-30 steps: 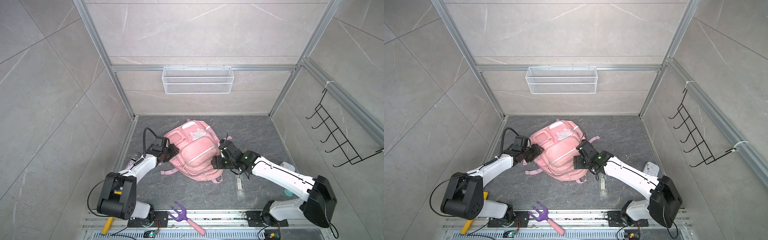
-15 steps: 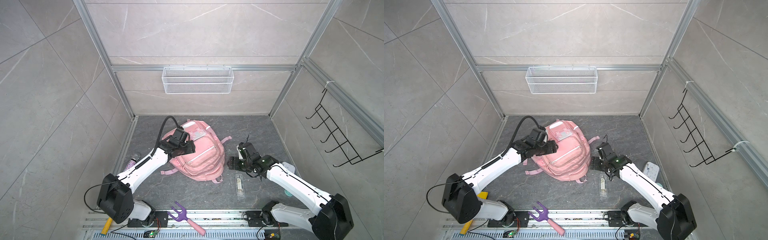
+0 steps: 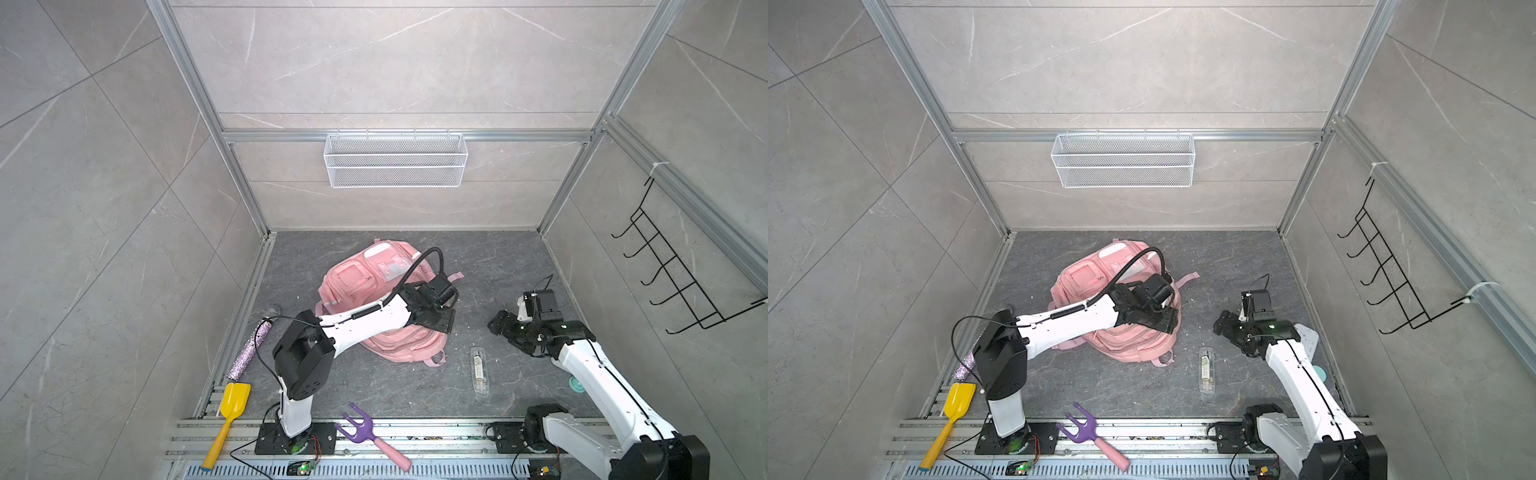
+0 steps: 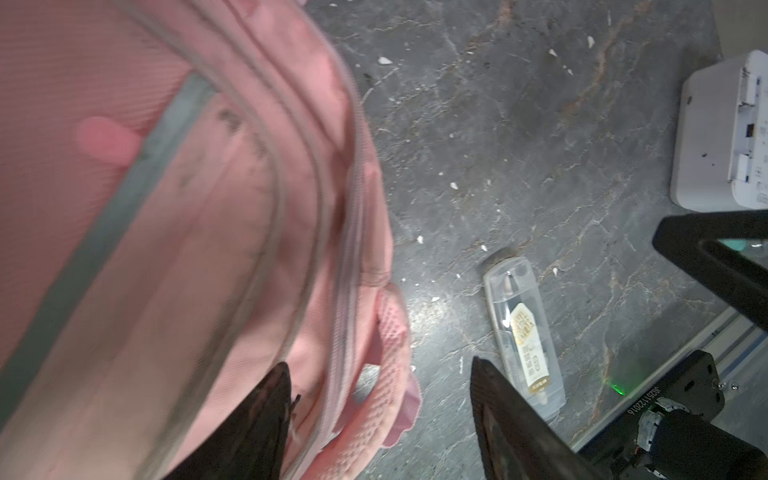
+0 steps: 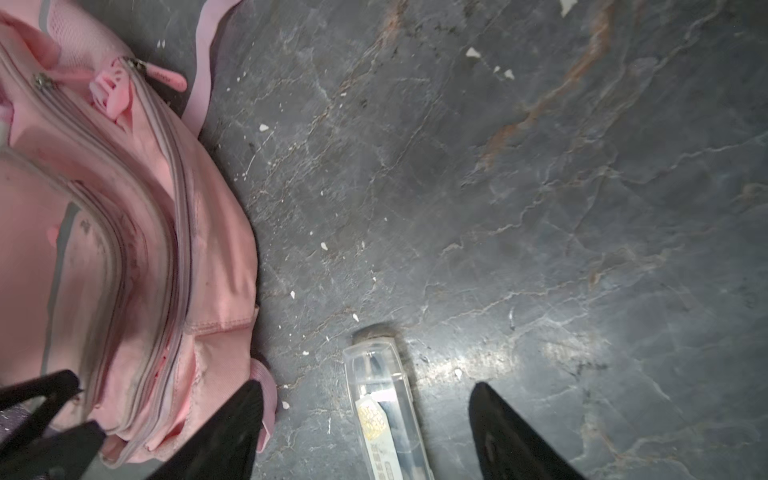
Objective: Pack books, pencil case, and school supplies into a backpack
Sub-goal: Rotate the loose stationery at the center of the table.
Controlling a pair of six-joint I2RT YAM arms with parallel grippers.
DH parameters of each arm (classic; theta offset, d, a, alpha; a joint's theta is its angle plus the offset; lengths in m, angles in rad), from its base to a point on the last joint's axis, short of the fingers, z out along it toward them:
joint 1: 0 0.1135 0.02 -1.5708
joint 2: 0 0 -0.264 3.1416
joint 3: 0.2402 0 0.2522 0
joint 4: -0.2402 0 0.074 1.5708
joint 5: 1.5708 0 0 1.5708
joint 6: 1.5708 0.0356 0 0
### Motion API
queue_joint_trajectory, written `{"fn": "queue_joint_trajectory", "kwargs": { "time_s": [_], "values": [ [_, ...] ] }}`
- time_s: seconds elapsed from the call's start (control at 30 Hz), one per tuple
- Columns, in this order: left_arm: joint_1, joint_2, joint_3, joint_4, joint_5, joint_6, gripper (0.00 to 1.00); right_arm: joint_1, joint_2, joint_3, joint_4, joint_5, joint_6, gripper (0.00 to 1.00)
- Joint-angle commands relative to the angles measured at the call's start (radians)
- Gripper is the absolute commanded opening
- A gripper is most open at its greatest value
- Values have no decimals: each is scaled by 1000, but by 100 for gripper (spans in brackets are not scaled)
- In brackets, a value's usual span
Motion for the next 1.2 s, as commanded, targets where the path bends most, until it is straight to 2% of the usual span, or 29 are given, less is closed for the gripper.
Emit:
{"fn": "queue_joint_trajectory", "kwargs": {
  "time_s": [0.0,0.17,0.43,0.6,1.0,1.03,1.17],
  "values": [
    [-43,58,83,-63,26,41,70,-94,27,-23,32,-112,-13,80],
    [-103,143,159,-104,76,59,70,-193,93,-23,84,-187,-27,78],
    [-186,274,273,-173,191,119,71,-231,123,-29,116,-209,-27,78],
    [-206,346,327,-223,231,135,73,-252,114,-27,114,-208,-21,78],
    [-215,404,381,-223,255,142,78,-304,133,-26,143,-259,-14,79],
    [-215,412,387,-226,262,145,99,-305,131,-28,142,-258,-15,79],
    [-219,440,434,-253,261,152,99,-307,131,-29,145,-267,-17,79]
  ]
}}
